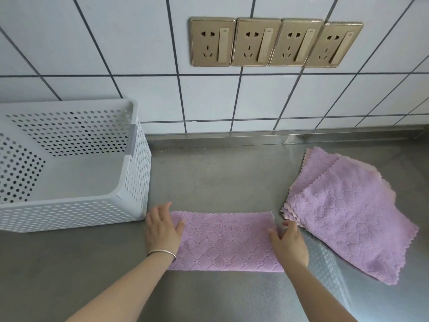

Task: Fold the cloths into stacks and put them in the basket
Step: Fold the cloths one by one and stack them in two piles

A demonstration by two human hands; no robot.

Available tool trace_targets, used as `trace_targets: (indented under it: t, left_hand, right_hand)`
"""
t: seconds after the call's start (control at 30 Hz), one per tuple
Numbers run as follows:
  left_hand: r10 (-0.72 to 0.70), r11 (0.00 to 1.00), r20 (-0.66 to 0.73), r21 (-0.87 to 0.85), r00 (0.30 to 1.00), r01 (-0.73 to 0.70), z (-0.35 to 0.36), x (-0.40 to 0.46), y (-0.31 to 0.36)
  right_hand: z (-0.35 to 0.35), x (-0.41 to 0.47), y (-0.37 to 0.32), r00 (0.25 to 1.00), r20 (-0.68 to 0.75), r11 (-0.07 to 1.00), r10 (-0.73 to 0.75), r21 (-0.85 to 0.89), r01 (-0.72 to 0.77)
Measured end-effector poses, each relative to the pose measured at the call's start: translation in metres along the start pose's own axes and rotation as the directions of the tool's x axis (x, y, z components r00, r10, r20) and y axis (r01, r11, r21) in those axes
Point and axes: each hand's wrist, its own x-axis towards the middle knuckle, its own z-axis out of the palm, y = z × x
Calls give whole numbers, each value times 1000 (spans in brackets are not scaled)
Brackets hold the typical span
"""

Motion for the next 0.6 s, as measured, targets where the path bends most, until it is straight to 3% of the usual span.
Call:
trace_targets:
  t: [0.1, 0.23, 0.27, 0.33, 0.47, 0.6]
  left_hand:
    - [310, 937, 130, 128, 942, -326, 7, -20, 21]
    - [517, 754, 455, 159, 725, -637, 21, -40, 56]
    - [496, 742, 545, 138, 676, -656, 24, -42, 60]
    - [444, 725, 624, 171, 642, -667, 26, -44, 67]
    - [413, 684, 659, 231, 628, -692, 32, -42, 69]
    - [383, 666, 682, 263, 623, -698, 32, -43, 71]
  right_hand:
    - [1, -12, 8, 997, 32, 996, 77, 52, -78]
    - [6, -24, 14, 983, 96, 988, 157, -21, -156]
    - [7, -26, 13, 979, 109, 985, 172, -55, -166]
    - [6, -29, 10, 970, 129, 972, 207, -135, -190]
    - [3, -30, 10, 952, 147, 950, 268, -207, -235]
    - [4, -38, 10, 971, 122, 963, 208, -200, -181]
